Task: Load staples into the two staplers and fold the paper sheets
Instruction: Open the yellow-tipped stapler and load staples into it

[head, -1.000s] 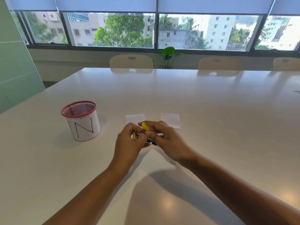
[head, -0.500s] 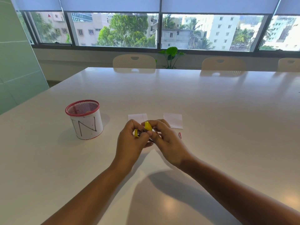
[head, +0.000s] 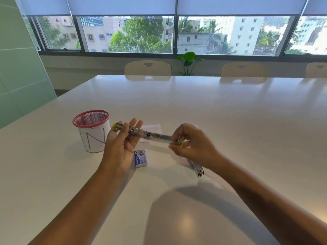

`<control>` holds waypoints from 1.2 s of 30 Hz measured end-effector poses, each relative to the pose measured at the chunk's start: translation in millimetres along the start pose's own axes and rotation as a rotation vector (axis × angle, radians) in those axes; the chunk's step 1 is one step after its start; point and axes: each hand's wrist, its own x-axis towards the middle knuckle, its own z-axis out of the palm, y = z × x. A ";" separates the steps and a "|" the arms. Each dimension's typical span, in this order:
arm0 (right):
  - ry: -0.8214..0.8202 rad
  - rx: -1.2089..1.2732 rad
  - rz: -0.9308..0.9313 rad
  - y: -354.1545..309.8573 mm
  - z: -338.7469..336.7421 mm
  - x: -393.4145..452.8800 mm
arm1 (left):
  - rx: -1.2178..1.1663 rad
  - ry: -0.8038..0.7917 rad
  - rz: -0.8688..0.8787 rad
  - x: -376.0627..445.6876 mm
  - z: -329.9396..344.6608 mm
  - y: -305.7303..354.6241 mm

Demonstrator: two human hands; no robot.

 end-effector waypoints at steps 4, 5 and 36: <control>-0.126 -0.221 -0.103 -0.3 13.0 -9.0 | 0.033 -0.003 -0.001 1.2 0.0 -4.0; -0.152 -0.270 -0.109 -2.1 14.2 -10.4 | 0.035 -0.006 0.001 1.8 -0.4 -3.6; -0.040 -0.508 -0.011 -16.0 32.7 -21.9 | 0.367 -0.170 -0.104 -25.7 11.7 -41.2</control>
